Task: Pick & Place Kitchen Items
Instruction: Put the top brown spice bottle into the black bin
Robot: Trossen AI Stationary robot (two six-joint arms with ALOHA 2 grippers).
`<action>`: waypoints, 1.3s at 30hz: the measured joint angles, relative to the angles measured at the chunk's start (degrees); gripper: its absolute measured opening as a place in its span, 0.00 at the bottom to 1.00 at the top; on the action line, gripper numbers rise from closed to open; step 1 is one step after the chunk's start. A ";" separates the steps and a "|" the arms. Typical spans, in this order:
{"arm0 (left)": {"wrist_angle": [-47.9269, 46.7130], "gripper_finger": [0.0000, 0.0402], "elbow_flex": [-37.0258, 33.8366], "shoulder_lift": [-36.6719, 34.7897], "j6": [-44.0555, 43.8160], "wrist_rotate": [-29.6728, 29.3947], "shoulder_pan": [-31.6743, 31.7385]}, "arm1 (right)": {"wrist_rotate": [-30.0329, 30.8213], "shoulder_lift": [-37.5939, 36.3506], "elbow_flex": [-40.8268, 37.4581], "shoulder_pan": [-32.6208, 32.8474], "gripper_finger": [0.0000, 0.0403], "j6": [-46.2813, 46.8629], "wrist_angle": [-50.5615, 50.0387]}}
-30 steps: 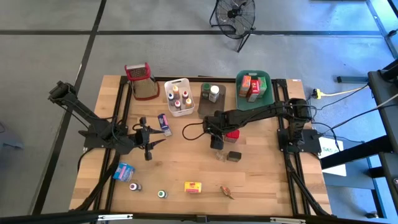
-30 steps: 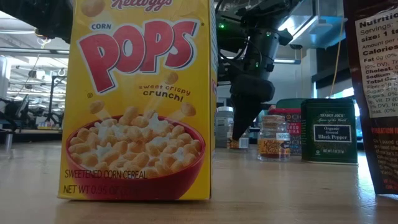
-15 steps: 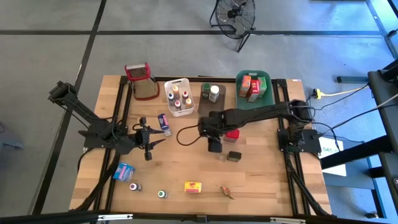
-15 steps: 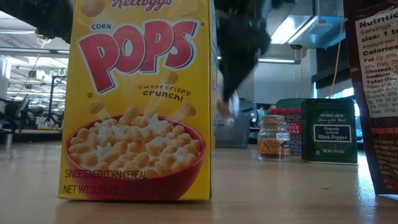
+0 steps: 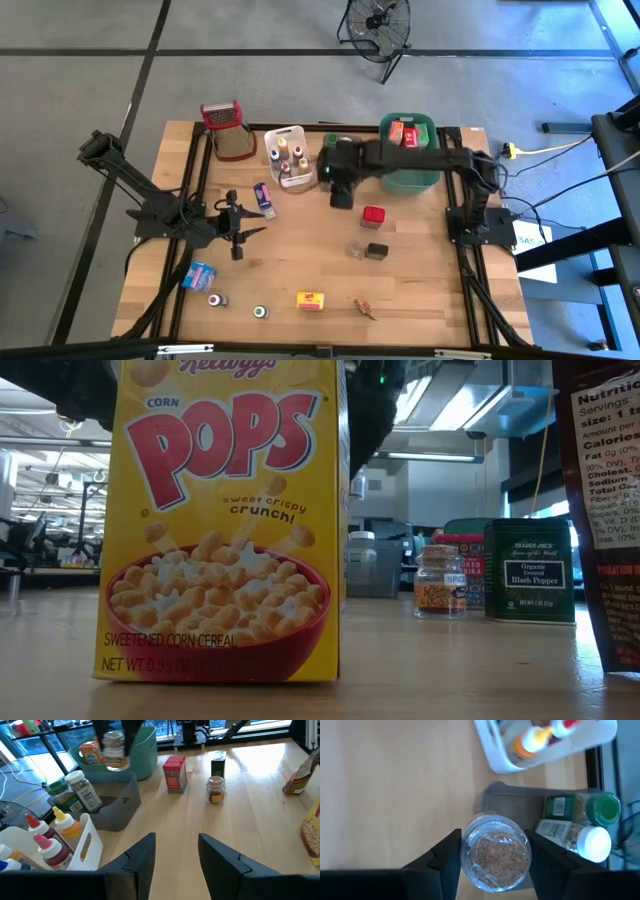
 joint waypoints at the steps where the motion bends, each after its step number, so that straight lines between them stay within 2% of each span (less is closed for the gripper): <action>1: 0.00 0.36 0.00 0.00 -0.09 0.00 0.00 | -1.06 -0.01 -0.40 -1.31 0.45 -0.34 0.62; 10: -0.74 0.36 0.00 0.00 -0.11 0.31 -0.20 | -8.41 0.00 -7.30 -8.69 0.45 -2.29 9.85; 19: -1.43 0.36 -0.02 0.00 -0.61 0.38 -0.20 | -8.02 0.00 -14.45 -9.68 0.45 -2.24 22.46; 28: -1.44 0.36 -0.02 0.00 -1.19 0.40 -0.20 | -6.62 2.41 -15.14 -12.64 0.45 1.76 24.93; 35: -1.46 0.36 -0.02 0.00 -1.16 0.86 -0.20 | -8.33 4.98 -15.18 -14.40 0.49 3.81 25.10; 37: -1.51 0.36 -0.02 0.00 -1.16 0.87 -0.20 | -10.08 5.01 -15.18 -14.51 0.49 3.35 25.16; 39: -1.71 0.36 -0.02 -0.01 -1.14 0.87 -0.20 | -9.05 5.01 -15.18 -14.42 0.47 3.41 25.31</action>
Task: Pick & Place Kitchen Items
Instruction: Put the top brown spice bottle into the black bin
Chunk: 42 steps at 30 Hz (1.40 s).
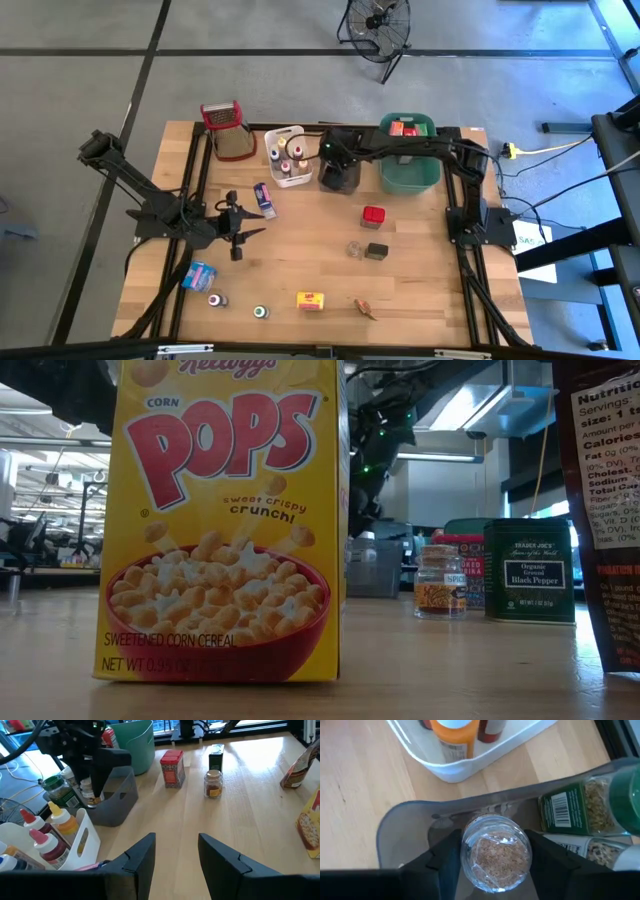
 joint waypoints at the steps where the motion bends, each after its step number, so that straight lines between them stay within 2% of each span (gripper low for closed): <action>1: -0.01 0.36 0.00 0.01 -0.01 -0.01 0.00 | 0.49 0.00 0.00 0.02 0.47 0.47 -0.14; 11: -0.01 0.36 0.00 0.01 -0.04 -0.01 0.00 | -0.14 0.08 0.00 -1.08 0.48 2.34 0.25; 22: -0.06 0.36 0.00 0.28 -1.35 -0.01 -0.01 | -1.58 4.83 0.11 -2.42 0.47 4.88 4.51; 34: 0.78 0.36 0.00 5.04 -0.41 -0.69 0.09 | -1.94 4.83 0.33 -2.71 0.48 4.91 4.61; 42: 2.99 0.36 0.00 5.14 1.51 -0.70 0.09 | -1.97 4.83 0.33 -2.69 0.53 5.56 5.09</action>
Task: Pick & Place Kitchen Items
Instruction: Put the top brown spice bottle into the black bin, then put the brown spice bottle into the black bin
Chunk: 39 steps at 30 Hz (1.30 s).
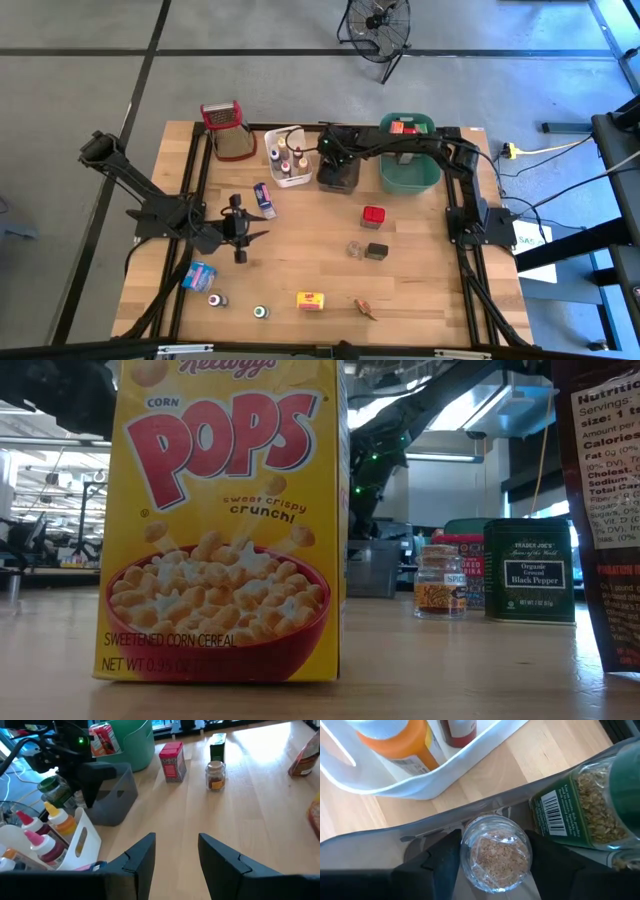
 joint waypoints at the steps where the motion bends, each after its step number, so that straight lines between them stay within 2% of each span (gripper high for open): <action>1: 0.18 0.36 0.00 0.00 0.02 0.18 0.00 | 0.00 0.00 0.00 -0.02 0.53 0.43 0.12; 14: 0.14 0.36 0.00 0.00 0.15 0.67 0.00 | -1.27 -0.01 0.04 -0.04 0.56 2.29 0.90; 18: 0.14 0.36 0.00 0.00 0.14 0.69 0.00 | -5.88 -0.27 0.22 -0.10 0.62 3.60 2.04; 24: 0.11 0.36 0.00 0.00 0.14 0.69 0.00 | -6.59 -0.96 0.27 0.02 0.72 5.29 1.33; 32: 0.10 0.36 0.00 0.00 0.05 1.15 0.00 | -6.96 -0.85 5.30 1.07 0.73 4.64 -7.13; 39: 0.10 0.36 0.00 0.00 -0.03 1.54 0.00 | 0.75 -0.85 13.35 4.45 0.73 3.84 -19.35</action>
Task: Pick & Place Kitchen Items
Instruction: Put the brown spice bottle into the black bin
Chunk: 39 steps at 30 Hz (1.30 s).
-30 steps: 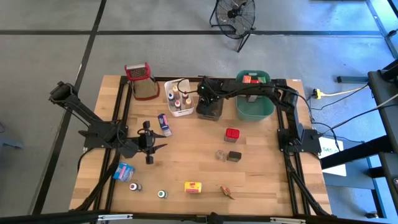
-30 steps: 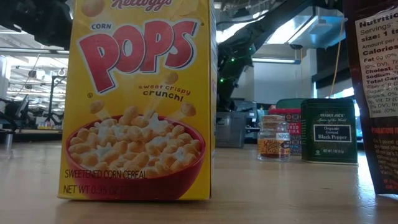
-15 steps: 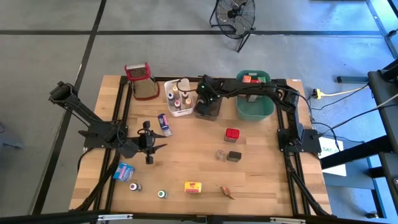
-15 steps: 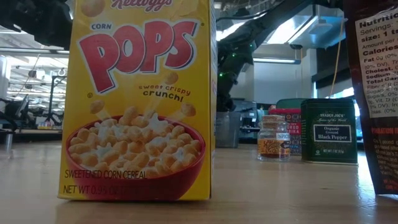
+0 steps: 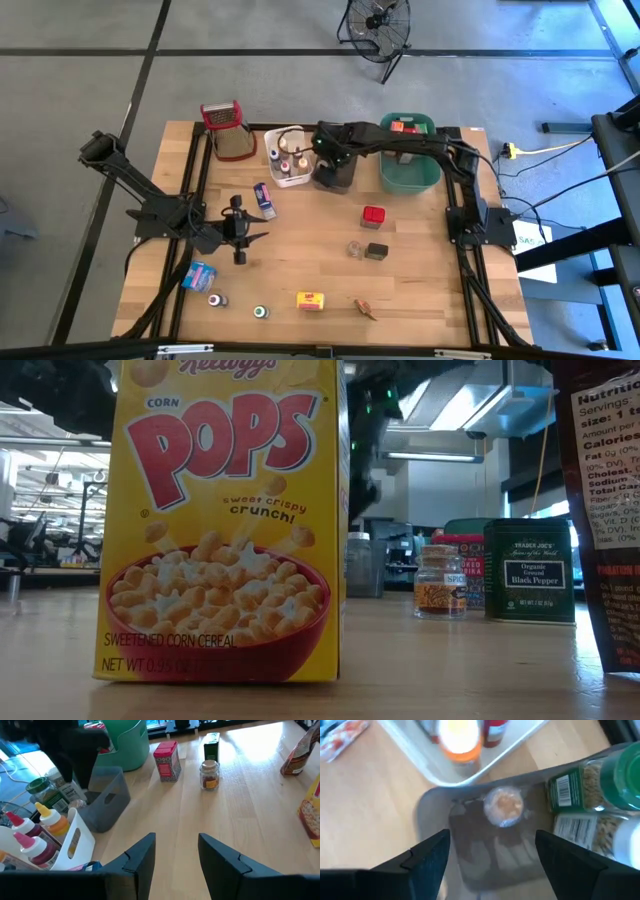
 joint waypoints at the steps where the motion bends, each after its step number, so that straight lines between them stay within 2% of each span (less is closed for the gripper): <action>1: 0.00 0.36 0.00 0.00 -0.27 0.00 0.00 | 0.41 0.00 1.55 0.64 0.73 -0.40 -2.33; 10: -0.04 0.36 0.00 0.00 -1.32 2.21 0.00 | 0.57 -0.03 14.54 10.93 0.73 1.05 -29.95; 16: -0.04 0.36 0.00 0.00 -1.32 2.58 0.00 | 0.93 -0.16 14.87 19.83 0.73 2.39 -40.45; 24: -0.04 0.36 0.00 0.00 -1.34 2.58 0.00 | 0.37 -0.17 11.76 30.20 0.73 2.26 -39.27; 29: 0.43 0.36 0.00 0.00 -1.34 2.58 0.00 | 0.32 -0.15 9.12 34.82 0.73 2.22 -33.52; 34: 0.84 0.36 0.00 -0.02 -1.54 2.58 0.00 | -0.98 -0.15 4.81 36.94 0.73 0.79 -26.85; 39: 1.99 0.36 0.00 -0.02 -1.50 2.56 0.00 | -0.97 -0.15 1.28 36.53 0.73 0.42 -24.46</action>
